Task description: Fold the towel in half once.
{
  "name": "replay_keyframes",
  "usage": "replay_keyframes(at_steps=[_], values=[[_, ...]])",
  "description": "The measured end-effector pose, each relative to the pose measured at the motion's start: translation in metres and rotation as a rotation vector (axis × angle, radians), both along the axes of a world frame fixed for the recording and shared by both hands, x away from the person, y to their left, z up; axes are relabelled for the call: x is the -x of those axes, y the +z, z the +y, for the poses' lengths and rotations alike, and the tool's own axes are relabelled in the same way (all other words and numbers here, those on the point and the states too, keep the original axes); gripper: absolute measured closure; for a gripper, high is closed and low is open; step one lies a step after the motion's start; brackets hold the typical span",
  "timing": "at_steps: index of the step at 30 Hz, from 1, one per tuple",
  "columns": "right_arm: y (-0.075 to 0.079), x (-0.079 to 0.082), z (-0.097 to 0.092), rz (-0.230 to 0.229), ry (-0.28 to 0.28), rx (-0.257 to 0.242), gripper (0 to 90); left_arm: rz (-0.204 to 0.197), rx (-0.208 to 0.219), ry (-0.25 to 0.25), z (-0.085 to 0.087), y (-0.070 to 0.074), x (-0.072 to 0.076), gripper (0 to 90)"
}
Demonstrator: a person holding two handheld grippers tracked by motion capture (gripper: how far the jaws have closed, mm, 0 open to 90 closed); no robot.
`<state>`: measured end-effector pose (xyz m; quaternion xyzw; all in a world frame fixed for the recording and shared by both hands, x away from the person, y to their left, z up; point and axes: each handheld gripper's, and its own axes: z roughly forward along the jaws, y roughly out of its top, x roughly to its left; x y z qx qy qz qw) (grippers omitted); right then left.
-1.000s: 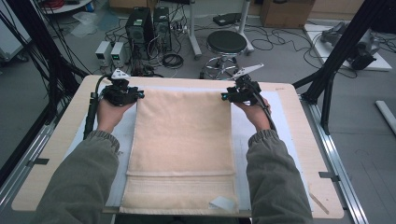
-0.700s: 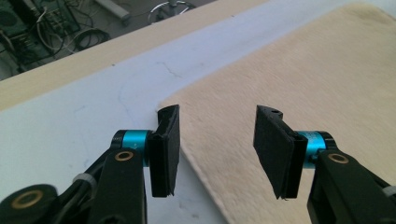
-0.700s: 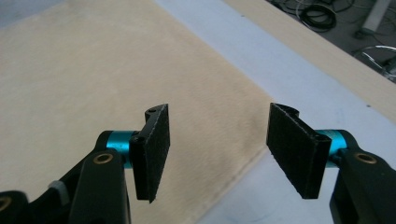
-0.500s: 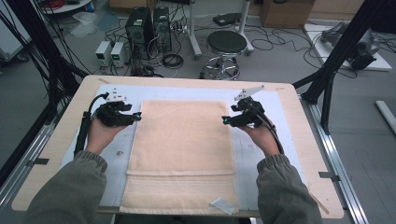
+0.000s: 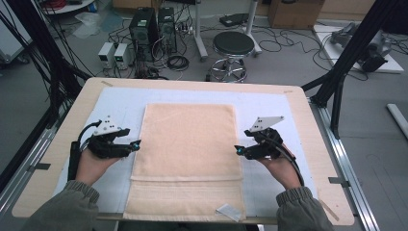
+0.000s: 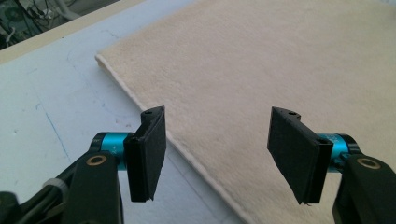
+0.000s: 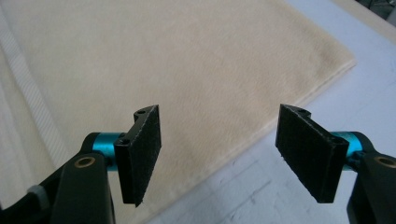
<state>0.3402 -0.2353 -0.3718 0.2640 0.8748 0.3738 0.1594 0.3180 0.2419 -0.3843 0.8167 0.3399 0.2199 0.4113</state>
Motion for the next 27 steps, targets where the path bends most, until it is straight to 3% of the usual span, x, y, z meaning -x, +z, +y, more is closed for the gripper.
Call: replay_keyframes(at_steps=[5, 16, 21, 23, 27], values=[[-0.014, 0.016, -0.003, 0.005, 0.018, -0.027, 31.2, 0.006, -0.002, -0.049, -0.005, -0.008, 0.018, 37.2], [-0.044, 0.03, 0.015, 0.041, 0.093, 0.01, 36.4, 0.062, -0.006, -0.1, -0.009, -0.034, 0.037, 45.9], [-0.057, 0.029, 0.021, 0.076, 0.121, 0.026, 44.8, 0.107, -0.021, -0.133, -0.011, -0.045, 0.035, 53.1], [-0.061, 0.028, 0.022, 0.1, 0.132, 0.05, 48.8, 0.124, -0.037, -0.153, -0.013, -0.049, 0.034, 58.6], [-0.061, 0.026, 0.022, 0.12, 0.156, 0.03, 62.2, 0.128, -0.063, -0.181, -0.017, -0.05, 0.033, 73.1]])
